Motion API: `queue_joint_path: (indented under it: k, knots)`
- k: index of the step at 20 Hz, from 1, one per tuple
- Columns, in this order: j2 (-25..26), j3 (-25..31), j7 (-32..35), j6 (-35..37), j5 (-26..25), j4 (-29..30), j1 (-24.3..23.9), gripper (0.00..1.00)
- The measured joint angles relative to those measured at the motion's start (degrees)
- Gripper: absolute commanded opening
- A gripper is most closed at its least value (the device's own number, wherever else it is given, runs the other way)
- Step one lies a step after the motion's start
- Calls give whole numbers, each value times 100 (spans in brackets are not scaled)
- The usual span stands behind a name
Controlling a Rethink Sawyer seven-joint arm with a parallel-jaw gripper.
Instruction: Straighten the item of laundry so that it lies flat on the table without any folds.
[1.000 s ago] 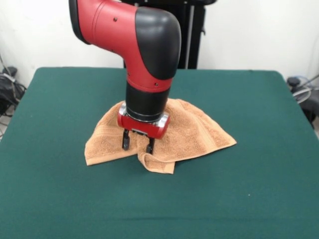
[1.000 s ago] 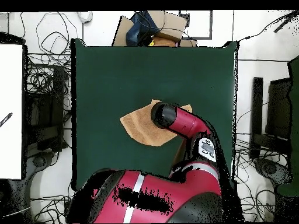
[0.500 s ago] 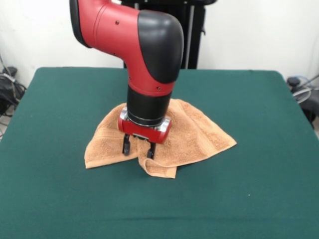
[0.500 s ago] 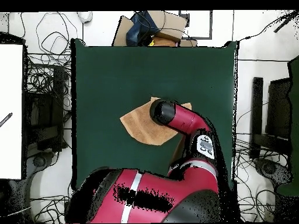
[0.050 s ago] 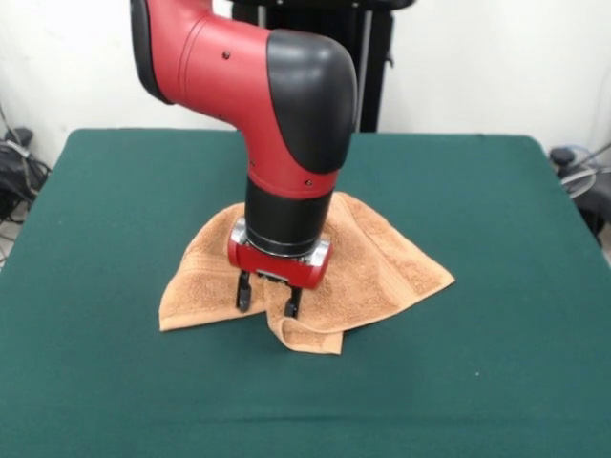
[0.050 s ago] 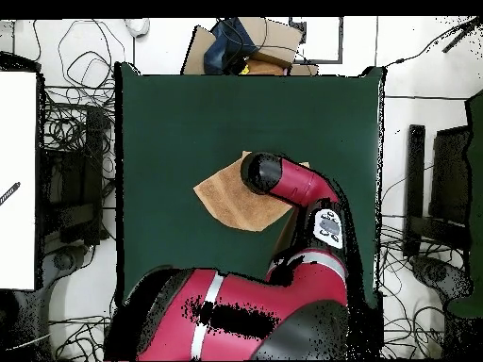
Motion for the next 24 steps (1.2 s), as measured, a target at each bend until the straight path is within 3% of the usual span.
queue_joint_path:
  k: [23,24]
  knots:
    - [147,-1,0,142,0,-440,66,100]
    - [148,3,1,143,2,-442,72,0]
